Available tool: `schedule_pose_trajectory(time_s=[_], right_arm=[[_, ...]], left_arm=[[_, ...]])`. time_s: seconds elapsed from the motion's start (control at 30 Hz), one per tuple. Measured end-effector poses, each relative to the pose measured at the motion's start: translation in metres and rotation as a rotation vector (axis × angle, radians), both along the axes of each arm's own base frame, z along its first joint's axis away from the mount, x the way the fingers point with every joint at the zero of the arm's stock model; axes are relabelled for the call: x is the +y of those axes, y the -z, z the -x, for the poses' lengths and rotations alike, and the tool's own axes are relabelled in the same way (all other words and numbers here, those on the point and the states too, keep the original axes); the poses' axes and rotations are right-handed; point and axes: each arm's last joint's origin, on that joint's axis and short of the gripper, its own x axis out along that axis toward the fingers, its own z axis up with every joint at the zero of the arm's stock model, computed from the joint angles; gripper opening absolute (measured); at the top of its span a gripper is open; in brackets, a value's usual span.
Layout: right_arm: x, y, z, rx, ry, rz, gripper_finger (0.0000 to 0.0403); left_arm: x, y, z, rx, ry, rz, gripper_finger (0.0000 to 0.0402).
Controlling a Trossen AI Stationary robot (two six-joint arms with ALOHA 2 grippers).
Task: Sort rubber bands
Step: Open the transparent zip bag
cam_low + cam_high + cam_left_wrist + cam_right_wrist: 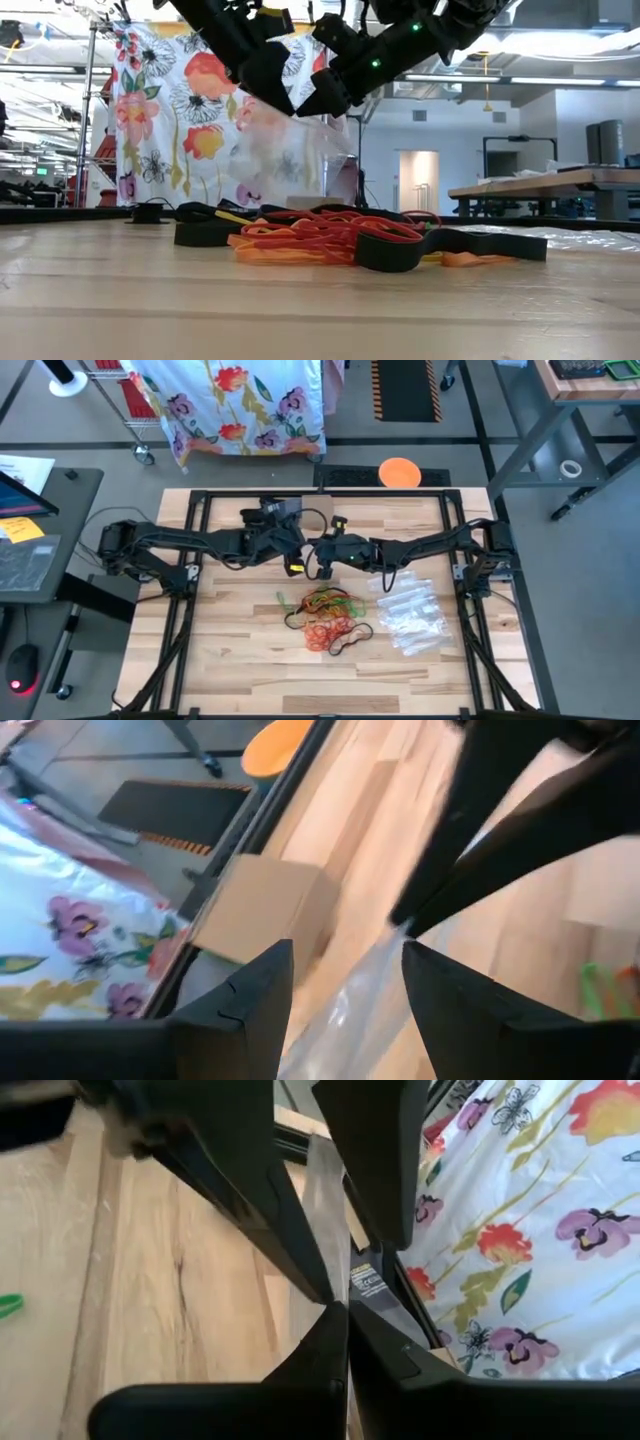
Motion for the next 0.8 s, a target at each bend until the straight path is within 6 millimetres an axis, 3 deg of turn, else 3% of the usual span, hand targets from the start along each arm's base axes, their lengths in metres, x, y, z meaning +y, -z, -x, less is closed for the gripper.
schedule_pose_trajectory(time_s=[0.5, 0.6, 0.73, 0.8], right_arm=[[-0.0002, 0.0009, 0.0004, -0.01, 0.019, -0.033, 0.0], [-0.0027, 0.0006, 0.0008, -0.012, 0.041, -0.026, 0.0], [-0.0041, -0.0005, 0.0006, -0.025, 0.053, -0.022, 0.0], [-0.0041, -0.0015, 0.0002, -0.037, 0.054, -0.022, 0.0]], left_arm=[[-0.0007, -0.0021, 0.004, 0.01, -0.075, -0.062, 0.0169], [-0.0041, -0.0017, 0.004, 0.006, -0.067, -0.048, 0.0126], [-0.0062, 0.0002, 0.0047, 0.024, -0.036, -0.019, 0.0026], [-0.0067, 0.0011, 0.005, 0.029, -0.02, 0.003, 0.0012]])
